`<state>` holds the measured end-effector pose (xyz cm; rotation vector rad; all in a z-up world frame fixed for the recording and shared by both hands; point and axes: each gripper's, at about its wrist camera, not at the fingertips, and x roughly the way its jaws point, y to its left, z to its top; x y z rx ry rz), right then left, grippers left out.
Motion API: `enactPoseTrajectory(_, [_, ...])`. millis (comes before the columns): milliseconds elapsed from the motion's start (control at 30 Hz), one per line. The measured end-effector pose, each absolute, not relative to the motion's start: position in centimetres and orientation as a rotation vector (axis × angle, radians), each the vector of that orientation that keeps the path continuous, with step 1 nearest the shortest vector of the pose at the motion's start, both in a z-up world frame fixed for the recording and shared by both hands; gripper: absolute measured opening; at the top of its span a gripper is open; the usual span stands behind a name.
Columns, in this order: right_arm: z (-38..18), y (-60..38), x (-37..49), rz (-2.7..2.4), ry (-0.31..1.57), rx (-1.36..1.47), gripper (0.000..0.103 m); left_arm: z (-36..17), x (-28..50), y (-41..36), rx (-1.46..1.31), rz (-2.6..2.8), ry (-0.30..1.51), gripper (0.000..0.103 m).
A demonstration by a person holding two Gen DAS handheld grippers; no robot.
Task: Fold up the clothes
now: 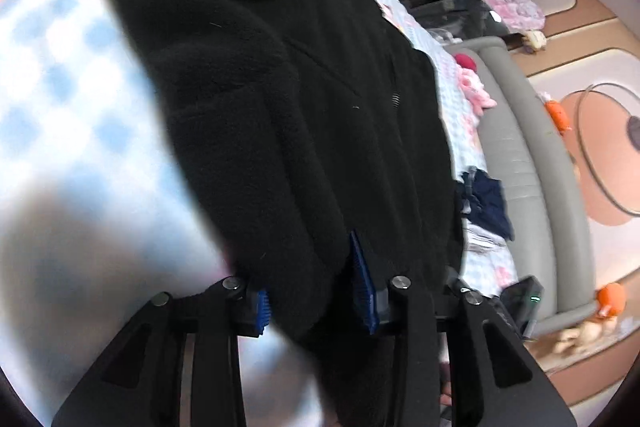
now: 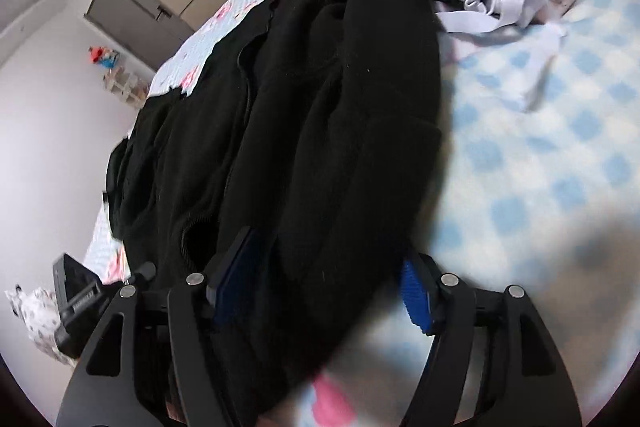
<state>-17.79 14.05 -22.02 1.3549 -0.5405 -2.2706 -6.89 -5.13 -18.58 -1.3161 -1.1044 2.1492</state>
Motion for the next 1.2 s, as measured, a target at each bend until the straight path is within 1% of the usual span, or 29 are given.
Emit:
enactPoseTrajectory(33, [-22.2,13.6,-18.0,-2.267,-0.535,1.364,0.066,-18.3,-7.1,-4.9,-1.308,2.144,-1.082,0.032])
enactPoseTrajectory(67, [-22.4,13.2,-18.2,-2.262,-0.528,1.374,0.045,-18.0,-7.2,-4.6,-1.3,2.138,-1.06,0.032])
enactPoseTrajectory(100, [-22.2,13.0,-18.1,-2.251,-0.519,1.357,0.034,-17.7,-7.4,-4.3,-1.292,2.133,-1.038,0.032])
enactPoseTrajectory(133, [-21.8,13.0,-17.8,-2.257,-0.517,1.327,0.033,-17.5,-7.6,-4.1,-1.285,2.13,-1.015,0.032])
enactPoseTrajectory(167, [-21.8,13.1,-17.7,-2.27,-0.523,1.308,0.033,-17.4,-7.7,-4.0,-1.301,2.176,-0.971,0.032])
enactPoseTrajectory(200, [-22.0,13.0,-17.9,-2.276,-0.532,1.311,0.033,-18.0,-7.9,-4.2,-1.307,2.197,-0.993,0.032])
enactPoseTrajectory(233, [-22.9,13.1,-18.3,-2.265,-0.545,1.347,0.034,-18.6,-8.1,-4.3,-1.313,2.216,-1.017,0.035])
enactPoseTrajectory(267, [-23.7,13.2,-18.7,-2.247,-0.57,1.358,0.039,-19.5,-8.3,-4.5,-1.319,2.216,-1.073,0.035])
enactPoseTrajectory(300, [-24.4,13.3,-19.1,-2.229,-0.596,1.368,0.04,-20.1,-8.6,-4.3,-1.331,2.212,-1.1,0.035])
enactPoseTrajectory(367, [-25.1,13.4,-19.6,-2.212,-0.647,1.36,0.045,-20.5,-8.7,-3.8,-1.356,2.244,-1.096,0.037])
enactPoseTrajectory(400, [-25.1,13.2,-19.7,-2.205,-0.661,1.359,0.047,-20.3,-8.7,-3.4,-1.365,2.251,-1.072,0.041])
enactPoseTrajectory(433, [-25.1,13.1,-19.8,-2.199,-0.674,1.358,0.053,-20.2,-8.7,-3.4,-1.369,2.227,-1.06,0.05])
enactPoseTrajectory(467, [-25.1,12.9,-19.7,-2.193,-0.671,1.355,0.059,-20.1,-8.7,-3.4,-1.374,2.202,-1.046,0.062])
enactPoseTrajectory(533, [-25.0,12.4,-19.6,-2.19,-0.652,1.363,0.061,-19.7,-9.5,-2.9,-1.411,2.123,-0.991,0.068])
enactPoseTrajectory(567, [-24.8,12.2,-19.6,-2.194,-0.637,1.382,0.059,-18.9,-9.6,-3.0,-1.399,2.143,-0.955,0.062])
enactPoseTrajectory(600, [-24.4,12.2,-19.7,-2.205,-0.642,1.388,0.054,-18.1,-9.6,-3.1,-1.387,2.163,-0.92,0.053])
enactPoseTrajectory(633, [-23.6,12.2,-19.7,-2.222,-0.644,1.366,0.032,-17.3,-9.7,-3.2,-1.371,2.183,-0.885,0.041])
enactPoseTrajectory(667, [-22.8,12.0,-19.8,-2.234,-0.634,1.328,0.025,-16.7,-9.4,-3.6,-1.307,2.229,-0.879,0.041])
enactPoseTrajectory(700, [-22.3,11.8,-19.9,-2.25,-0.626,1.29,0.025,-16.1,-9.1,-4.0,-1.245,2.27,-0.877,0.041])
enactPoseTrajectory(767, [-22.6,11.6,-20.2,-2.268,-0.617,1.276,0.025,-17.2,-10.2,-4.4,-1.236,2.265,-0.997,0.043])
enactPoseTrajectory(800, [-23.3,11.5,-20.4,-2.27,-0.615,1.302,0.027,-17.8,-10.8,-4.6,-1.234,2.261,-1.056,0.045])
enactPoseTrajectory(833, [-24.1,11.4,-20.6,-2.271,-0.614,1.328,0.034,-19.5,-11.3,-4.6,-1.29,2.249,-1.097,0.045])
enactPoseTrajectory(867, [-25.1,11.6,-20.8,-2.249,-0.659,1.325,0.035,-20.7,-11.7,-4.6,-1.32,2.237,-1.109,0.043])
enactPoseTrajectory(933, [-25.9,11.9,-21.0,-2.219,-0.732,1.306,0.035,-20.3,-11.9,-4.0,-1.314,2.273,-1.045,0.043])
enactPoseTrajectory(1000, [-25.3,11.8,-21.1,-2.227,-0.716,1.303,0.03,-19.1,-11.9,-3.1,-1.325,2.349,-0.938,0.033])
enactPoseTrajectory(1033, [-24.9,11.8,-21.1,-2.241,-0.698,1.293,0.019,-18.6,-11.8,-2.8,-1.326,2.38,-0.887,0.017])
enactPoseTrajectory(1067, [-24.5,11.7,-21.0,-2.255,-0.679,1.284,0.012,-18.1,-11.6,-2.4,-1.326,2.409,-0.836,0.011])
enactPoseTrajectory(1133, [-23.1,11.4,-20.2,-2.314,-0.613,1.252,0.009,-17.1,-10.7,-2.5,-1.31,2.463,-0.755,0.007])
enactPoseTrajectory(1200, [-21.6,10.7,-19.4,-2.379,-0.523,1.214,0.008,-16.2,-9.6,-2.7,-1.297,2.502,-0.702,0.005])
